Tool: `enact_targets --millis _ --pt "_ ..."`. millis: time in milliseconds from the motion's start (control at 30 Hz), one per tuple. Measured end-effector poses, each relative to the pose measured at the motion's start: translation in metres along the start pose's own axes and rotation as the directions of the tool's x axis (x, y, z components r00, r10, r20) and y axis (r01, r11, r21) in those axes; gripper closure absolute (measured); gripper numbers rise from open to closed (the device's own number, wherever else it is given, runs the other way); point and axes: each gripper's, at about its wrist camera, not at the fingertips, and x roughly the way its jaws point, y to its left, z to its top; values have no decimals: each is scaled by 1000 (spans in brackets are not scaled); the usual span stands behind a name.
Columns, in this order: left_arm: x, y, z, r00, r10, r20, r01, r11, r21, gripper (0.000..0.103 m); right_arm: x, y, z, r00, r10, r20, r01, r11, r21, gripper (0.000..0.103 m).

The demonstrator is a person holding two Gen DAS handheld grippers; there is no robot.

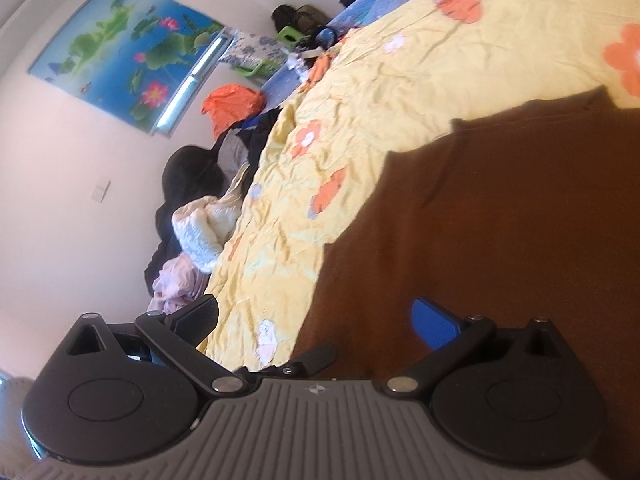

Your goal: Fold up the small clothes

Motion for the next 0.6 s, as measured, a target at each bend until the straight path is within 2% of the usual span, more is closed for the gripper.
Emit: enact_targets --millis 67,100,133,167,233,267,300,333,367,433,500,533,567,600 --pt "1 2 4 1000 2 21 -2 1000 -23 27 2 -1 -3 1000 -5 -6 6 1000 7 0" --pt "3 2 6 999 18 32 -18 1000 -25 43 2 -3 -4 1000 -10 -9 10 1000 13 0" --pt "6 2 8 998 45 33 -44 999 -18 68 3 -4 -5 1000 -16 -11 16 1000 21 0" --pt "11 2 10 997 76 29 -76 997 -12 79 3 -6 -6 1000 -22 -13 22 999 27 0" --pt "12 -4 10 993 111 43 -112 993 45 87 2 -6 -5 1000 -26 -14 27 999 30 0" --pt "8 -15 5 989 129 73 -137 984 117 87 2 -6 -4 1000 -26 -14 26 999 28 0" --pt "4 -32 -2 984 133 117 -157 961 227 89 2 -4 -1 1000 -24 -18 25 999 22 0" --pt "-2 -52 -15 976 118 182 -179 913 367 89 4 -2 3 999 -22 -25 23 1000 12 0" --pt "-7 -72 -31 968 82 238 -194 845 499 89 7 2 9 999 -21 -36 21 1000 0 0" --pt "-11 -103 -64 963 14 271 -205 690 694 89 17 5 22 998 -5 -67 4 1000 -13 0" --pt "-7 -121 -95 961 -21 275 -223 529 819 89 32 -1 35 993 -2 -121 1 1000 -10 0" --pt "-5 -125 -109 962 -39 270 -223 463 858 89 41 -7 41 989 -17 -146 17 1000 2 0" --pt "-3 -127 -120 968 -46 248 -208 414 886 89 48 -15 46 986 -39 -161 43 999 21 0" --pt "-1 -127 -128 973 -45 227 -195 369 909 89 54 -22 50 983 -66 -170 73 997 33 4"
